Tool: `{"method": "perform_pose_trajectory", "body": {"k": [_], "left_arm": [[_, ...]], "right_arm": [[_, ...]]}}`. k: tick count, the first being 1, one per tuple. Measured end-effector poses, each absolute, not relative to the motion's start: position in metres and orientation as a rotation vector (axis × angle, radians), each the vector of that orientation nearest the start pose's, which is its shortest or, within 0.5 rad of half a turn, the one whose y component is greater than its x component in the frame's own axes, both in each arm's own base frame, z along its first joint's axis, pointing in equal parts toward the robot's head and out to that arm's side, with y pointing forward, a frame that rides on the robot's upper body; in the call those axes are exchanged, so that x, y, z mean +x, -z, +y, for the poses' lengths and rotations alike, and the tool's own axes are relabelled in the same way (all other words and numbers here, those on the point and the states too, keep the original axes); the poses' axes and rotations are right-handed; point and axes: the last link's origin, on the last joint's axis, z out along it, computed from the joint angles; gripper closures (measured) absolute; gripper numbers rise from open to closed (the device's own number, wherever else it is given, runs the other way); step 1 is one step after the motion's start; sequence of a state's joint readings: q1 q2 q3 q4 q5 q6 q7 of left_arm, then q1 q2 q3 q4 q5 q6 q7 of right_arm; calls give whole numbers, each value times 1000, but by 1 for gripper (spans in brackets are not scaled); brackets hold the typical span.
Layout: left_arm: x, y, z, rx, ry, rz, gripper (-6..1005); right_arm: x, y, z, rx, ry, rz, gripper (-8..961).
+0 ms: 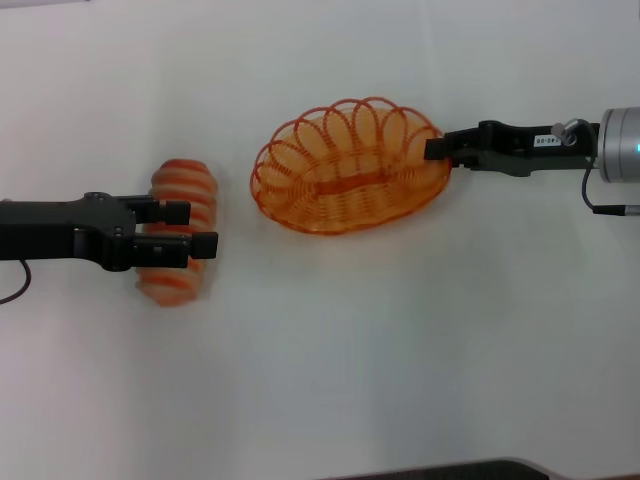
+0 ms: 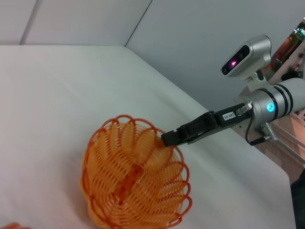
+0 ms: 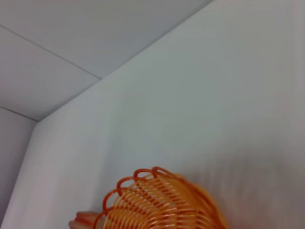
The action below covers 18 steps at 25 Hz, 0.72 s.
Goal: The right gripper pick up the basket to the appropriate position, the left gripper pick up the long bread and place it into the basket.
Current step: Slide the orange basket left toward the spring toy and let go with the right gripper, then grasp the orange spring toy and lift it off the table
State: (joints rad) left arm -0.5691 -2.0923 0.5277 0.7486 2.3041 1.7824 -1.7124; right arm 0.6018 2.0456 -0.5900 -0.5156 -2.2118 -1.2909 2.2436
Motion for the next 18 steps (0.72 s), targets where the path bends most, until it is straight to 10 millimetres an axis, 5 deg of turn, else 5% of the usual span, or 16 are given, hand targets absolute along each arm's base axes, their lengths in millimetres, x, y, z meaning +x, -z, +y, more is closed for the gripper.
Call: {"method": "perform_pose_trajectory", "body": {"k": [6,11,14,18], "left_arm": [[-264,-10,308,-2859,586,-1077,159],[-264,-10,308,-2860,586,-1077,159],[-264,-10,308,-2860,586,-1075,159],[-263,-10,309,-2863,585,-1073,159]], "right_arm": [[299,15,349,-2177,-594,1867,692],[304,11,342,-2168,-654,1840,477],[313,1,342,-2116,-708,1776,232],[327,-22,344,-2031,-802,1637,197]]}}
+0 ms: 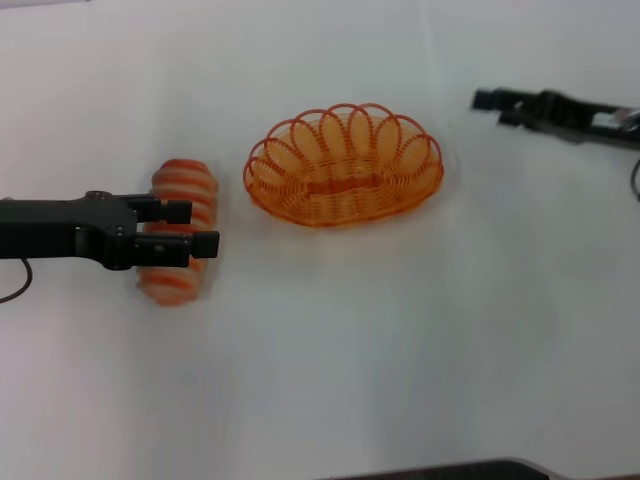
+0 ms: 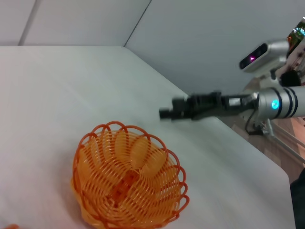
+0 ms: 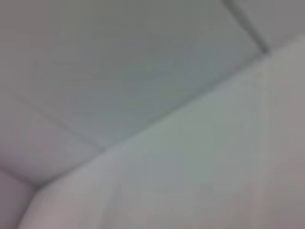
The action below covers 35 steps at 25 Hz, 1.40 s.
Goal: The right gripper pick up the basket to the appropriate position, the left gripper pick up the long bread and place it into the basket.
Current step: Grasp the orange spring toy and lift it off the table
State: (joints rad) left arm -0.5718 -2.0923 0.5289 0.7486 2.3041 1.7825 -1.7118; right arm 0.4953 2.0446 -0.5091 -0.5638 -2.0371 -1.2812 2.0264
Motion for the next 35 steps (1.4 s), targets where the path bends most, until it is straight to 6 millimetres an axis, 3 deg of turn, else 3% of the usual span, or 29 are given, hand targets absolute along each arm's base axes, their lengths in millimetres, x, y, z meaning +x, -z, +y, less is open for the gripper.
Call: {"method": "perform_pose_trajectory", "body": {"k": [3,8,12,17,23,27,31,35], "left_arm": [[-263,-9,309,-2861,582,-1073,159],[-264,-8,309,-2860,575,-1077,159],[-263,-8,310,-2861,575,-1073,158],[-263,-8,311,-2856,572,-1075,159],[-264,-11,316,-2809,563,-1168,161],[-257,-27,329,-2731,516,-1299,161],[-240,-54,347,-2570,332,-1432,165],[-212,-62,358,-2464,87,-1476,175]], "right_arm": [[326,-38,343,-2062,-884,1468,194],[287,-61,324,-2508,-970,1073,205],[275,-70,310,-2732,-860,892,206],[289,-59,302,-2818,-597,929,206],[298,-52,305,-2764,-541,953,205],[297,-50,307,-2757,-536,944,205],[297,-49,311,-2750,-527,929,205],[298,-48,314,-2735,-512,909,205]]}}
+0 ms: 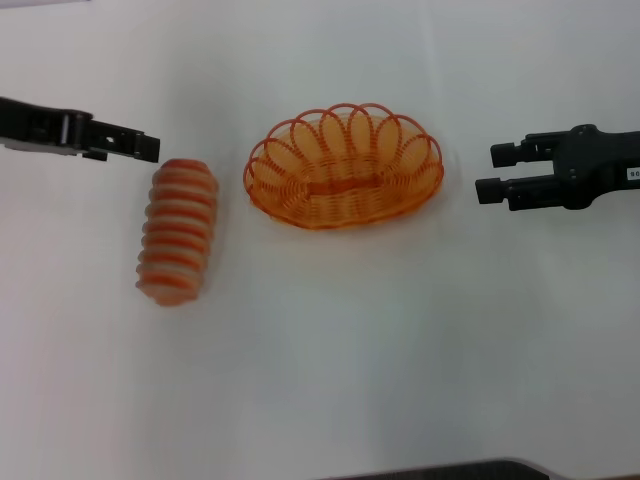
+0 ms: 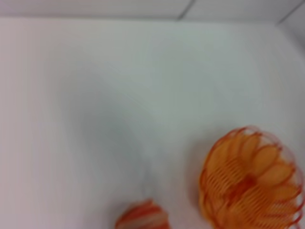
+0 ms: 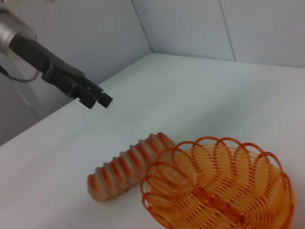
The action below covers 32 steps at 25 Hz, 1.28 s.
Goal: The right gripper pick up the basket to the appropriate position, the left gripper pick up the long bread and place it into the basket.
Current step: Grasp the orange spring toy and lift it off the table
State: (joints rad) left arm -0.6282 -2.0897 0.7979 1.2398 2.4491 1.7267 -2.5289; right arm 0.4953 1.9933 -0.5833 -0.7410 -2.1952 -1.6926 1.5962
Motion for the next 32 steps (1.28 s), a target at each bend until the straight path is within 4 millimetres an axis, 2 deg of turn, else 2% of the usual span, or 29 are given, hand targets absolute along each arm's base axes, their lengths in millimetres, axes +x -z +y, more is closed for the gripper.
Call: {"method": "perform_pose_trajectory", "body": {"k": [4,9,13,19,30,32], "left_arm": [[-191,-41,364,-2408,-136,-1494,174],[-181,-10,371,-2297,-361,-1433,174],[-175,10,371,-2277,-477,-1389,174],[-173,24,372,-2268,-536,-1382,173],[-184,41,374,-2230,-565,-1389,174],[-186,42,374,-2228,-568,-1393,198]], "right_arm": [[301,-44,316,-2719,-500,901,205],[305,-42,318,-2691,-488,910,205],[306,-44,320,-2675,-489,910,205],[306,-42,322,-2658,-486,908,205],[303,-33,322,-2659,-515,917,206],[303,-33,321,-2662,-517,917,206]]}}
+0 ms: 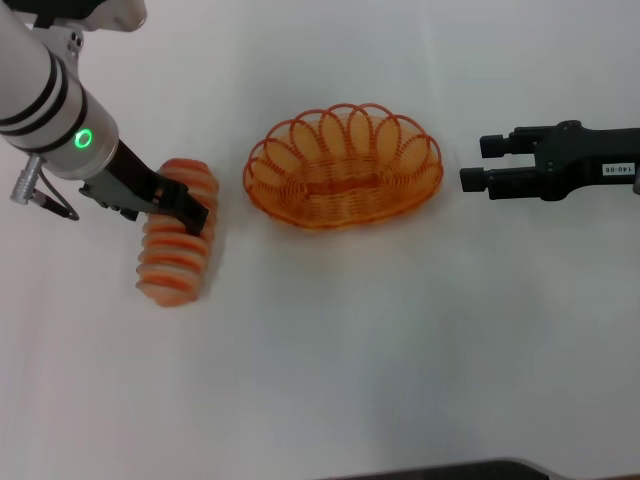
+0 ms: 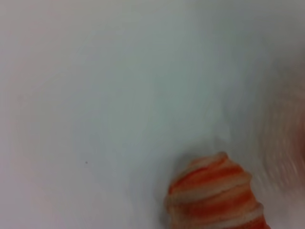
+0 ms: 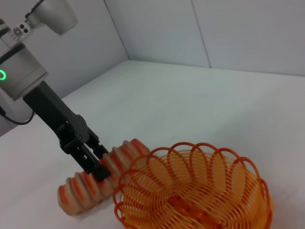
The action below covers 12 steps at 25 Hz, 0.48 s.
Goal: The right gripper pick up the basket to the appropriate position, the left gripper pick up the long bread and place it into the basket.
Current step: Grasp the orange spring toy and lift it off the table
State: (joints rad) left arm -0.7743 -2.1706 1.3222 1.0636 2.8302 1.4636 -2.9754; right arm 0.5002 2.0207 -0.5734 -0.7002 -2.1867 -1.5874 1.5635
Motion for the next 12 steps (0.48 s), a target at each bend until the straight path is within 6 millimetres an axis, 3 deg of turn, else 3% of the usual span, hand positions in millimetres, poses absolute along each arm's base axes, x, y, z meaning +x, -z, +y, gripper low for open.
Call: {"method": "perform_pose_trajectory", "body": {"k": [9,12], "left_arm": [[-183,50,369,-2272,-599,-1354,308],[-182,51,368,-2288,-594,-1354,391]], "right_arm": [[302,-32,321,-2662,-520,918,206],[302,-32,321,-2662,-521,918,206]]}}
